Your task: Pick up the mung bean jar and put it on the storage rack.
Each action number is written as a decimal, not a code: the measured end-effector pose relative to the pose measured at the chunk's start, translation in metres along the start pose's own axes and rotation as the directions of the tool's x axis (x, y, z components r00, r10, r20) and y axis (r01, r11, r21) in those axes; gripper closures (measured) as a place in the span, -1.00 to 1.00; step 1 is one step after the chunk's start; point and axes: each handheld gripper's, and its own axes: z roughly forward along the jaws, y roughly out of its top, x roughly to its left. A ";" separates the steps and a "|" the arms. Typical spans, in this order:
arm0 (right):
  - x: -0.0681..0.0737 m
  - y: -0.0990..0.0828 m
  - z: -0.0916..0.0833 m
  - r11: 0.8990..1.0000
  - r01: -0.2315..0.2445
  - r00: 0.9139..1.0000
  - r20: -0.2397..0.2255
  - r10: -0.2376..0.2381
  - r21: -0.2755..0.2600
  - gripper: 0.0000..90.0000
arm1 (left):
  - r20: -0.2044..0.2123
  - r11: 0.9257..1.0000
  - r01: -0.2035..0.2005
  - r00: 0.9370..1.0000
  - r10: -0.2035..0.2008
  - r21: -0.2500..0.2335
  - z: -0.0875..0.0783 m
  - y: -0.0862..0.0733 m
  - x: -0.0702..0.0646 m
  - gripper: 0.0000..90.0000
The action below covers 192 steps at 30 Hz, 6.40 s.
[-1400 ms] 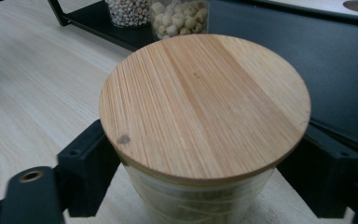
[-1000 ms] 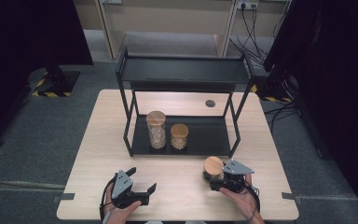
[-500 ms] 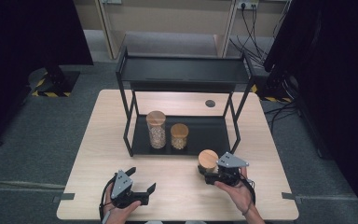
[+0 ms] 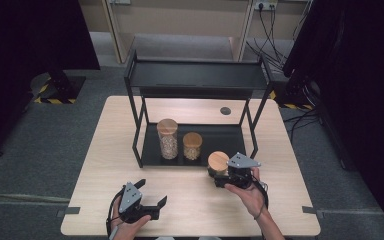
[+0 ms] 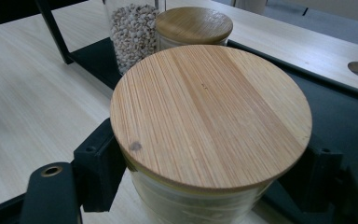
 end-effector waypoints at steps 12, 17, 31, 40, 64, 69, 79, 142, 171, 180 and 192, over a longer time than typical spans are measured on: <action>-0.003 0.018 0.014 1.000 -0.013 1.000 0.027 0.013 0.009 -0.44 | 0.001 1.000 0.000 1.000 0.000 0.000 0.000 0.000 0.000 -0.94; -0.004 0.021 0.020 1.000 -0.018 0.999 0.044 0.017 0.018 -0.44 | 0.001 1.000 0.000 1.000 0.000 0.000 0.000 0.000 0.000 -0.94; -0.007 0.028 0.044 0.998 -0.041 0.994 0.099 0.037 0.042 -0.43 | 0.001 1.000 0.003 1.000 -0.003 0.000 0.000 0.000 0.001 -0.94; -0.009 0.032 0.062 0.996 -0.063 0.988 0.142 0.054 0.059 -0.43 | 0.000 1.000 0.004 1.000 -0.004 -0.002 0.000 0.000 0.001 -0.94; -0.010 0.029 0.079 0.994 -0.091 0.983 0.163 0.079 0.065 -0.44 | 0.001 1.000 0.002 1.000 -0.002 -0.001 0.000 0.000 0.001 -0.94; -0.011 0.029 0.078 0.993 -0.099 0.983 0.160 0.088 0.064 -0.44 | 0.003 1.000 0.001 1.000 -0.001 -0.001 0.000 0.000 0.001 -0.94; -0.010 0.031 0.067 0.990 -0.136 0.977 0.172 0.127 0.045 -0.70 | 0.005 1.000 0.000 1.000 0.000 0.000 0.000 0.000 0.000 -0.94; 0.030 -0.008 -0.005 0.988 -0.111 0.994 -0.015 0.110 -0.104 -0.93 | 0.001 1.000 -0.002 1.000 0.002 -0.003 0.000 -0.001 -0.001 -0.94; 0.051 -0.033 -0.009 0.991 -0.085 0.989 -0.132 0.071 -0.106 -0.93 | -0.014 1.000 -0.002 1.000 0.002 -0.011 -0.002 -0.001 -0.002 -0.94; 0.051 -0.040 -0.009 0.991 -0.092 0.987 -0.139 0.078 -0.095 -0.93 | -0.016 1.000 -0.003 1.000 0.003 -0.012 -0.003 -0.001 -0.002 -0.94; 0.052 -0.042 -0.008 0.992 -0.091 0.987 -0.140 0.078 -0.090 -0.93 | -0.016 1.000 -0.001 1.000 0.001 -0.013 -0.003 -0.001 -0.002 -0.94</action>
